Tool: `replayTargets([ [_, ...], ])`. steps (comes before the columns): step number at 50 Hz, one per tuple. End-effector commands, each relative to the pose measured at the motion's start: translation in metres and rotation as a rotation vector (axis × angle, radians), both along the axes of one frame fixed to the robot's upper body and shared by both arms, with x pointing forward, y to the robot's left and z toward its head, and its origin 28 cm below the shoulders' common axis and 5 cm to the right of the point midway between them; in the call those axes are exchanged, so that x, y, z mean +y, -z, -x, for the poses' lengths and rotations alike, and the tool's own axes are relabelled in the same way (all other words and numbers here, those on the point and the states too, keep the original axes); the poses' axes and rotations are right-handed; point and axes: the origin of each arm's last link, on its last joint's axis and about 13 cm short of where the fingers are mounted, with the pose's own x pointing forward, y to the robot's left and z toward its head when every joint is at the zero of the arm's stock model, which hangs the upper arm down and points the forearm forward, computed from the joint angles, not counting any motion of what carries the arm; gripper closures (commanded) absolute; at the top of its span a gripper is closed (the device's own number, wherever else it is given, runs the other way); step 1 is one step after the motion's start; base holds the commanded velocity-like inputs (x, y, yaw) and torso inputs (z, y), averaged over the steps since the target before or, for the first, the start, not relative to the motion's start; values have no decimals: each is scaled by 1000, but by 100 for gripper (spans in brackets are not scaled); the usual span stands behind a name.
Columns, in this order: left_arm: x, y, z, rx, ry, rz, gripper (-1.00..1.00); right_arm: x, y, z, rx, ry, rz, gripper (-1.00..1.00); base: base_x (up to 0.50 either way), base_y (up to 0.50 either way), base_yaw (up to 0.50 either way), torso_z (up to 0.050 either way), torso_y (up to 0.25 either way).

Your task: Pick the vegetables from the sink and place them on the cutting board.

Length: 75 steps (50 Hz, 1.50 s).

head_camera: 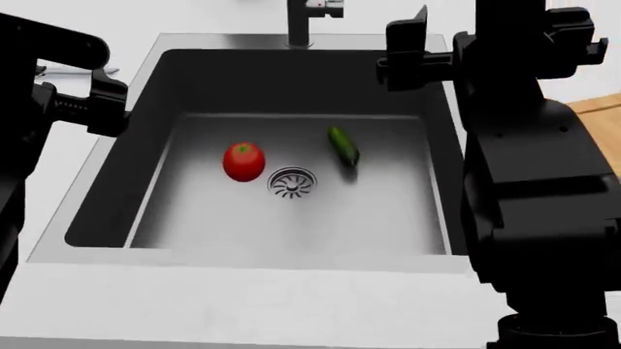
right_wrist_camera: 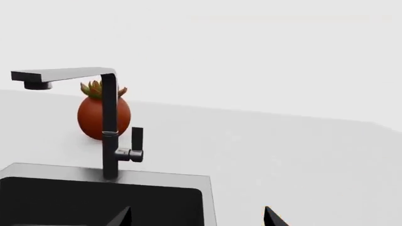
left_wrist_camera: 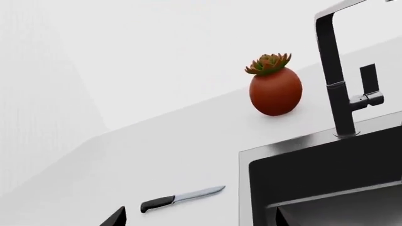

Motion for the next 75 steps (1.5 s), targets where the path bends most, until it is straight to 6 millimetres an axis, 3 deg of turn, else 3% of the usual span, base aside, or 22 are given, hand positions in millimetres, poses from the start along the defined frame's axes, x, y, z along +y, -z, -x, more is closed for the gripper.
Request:
replayTargets([
  [1, -2, -1, -7, 9, -14, 35, -100, -1, 11, -2, 14, 1, 15, -100, 500, 0, 0, 0, 0],
  [23, -4, 5, -16, -12, -1, 41, -100, -2, 3, -1, 24, -20, 52, -100, 500, 0, 0, 0, 1],
  [30, 3, -4, -16, -61, 82, 146, -100, -4, -9, 1, 27, -36, 69, -100, 500, 0, 0, 0, 1],
  [37, 8, -8, -14, -43, 181, 126, -100, -7, -18, 6, 81, -105, 109, -100, 429, 0, 0, 0, 0],
  [41, 15, -14, -10, -27, 295, 31, -100, -12, -40, 21, 198, -289, 185, -100, 0, 0, 0, 0, 3],
  [47, 28, -21, -2, 52, 408, -58, -100, -22, -67, 41, 273, -341, 331, -100, 0, 0, 0, 0, 0],
  [51, 32, -30, 7, 83, 487, -92, -100, -22, -80, 60, 347, -481, 397, -100, 0, 0, 0, 0, 0],
  [62, 41, -40, 31, 222, 707, -271, -100, -28, -97, 87, 534, -607, 480, -100, 0, 0, 0, 0, -125],
  [74, 35, -51, 35, 281, 784, -325, -100, -16, -109, 93, 637, -670, 429, -100, -1, 0, 0, 0, -208],
  [75, 33, -52, 36, 271, 792, -393, -100, -15, -109, 91, 655, -671, 418, -100, 0, 0, 0, 0, 0],
])
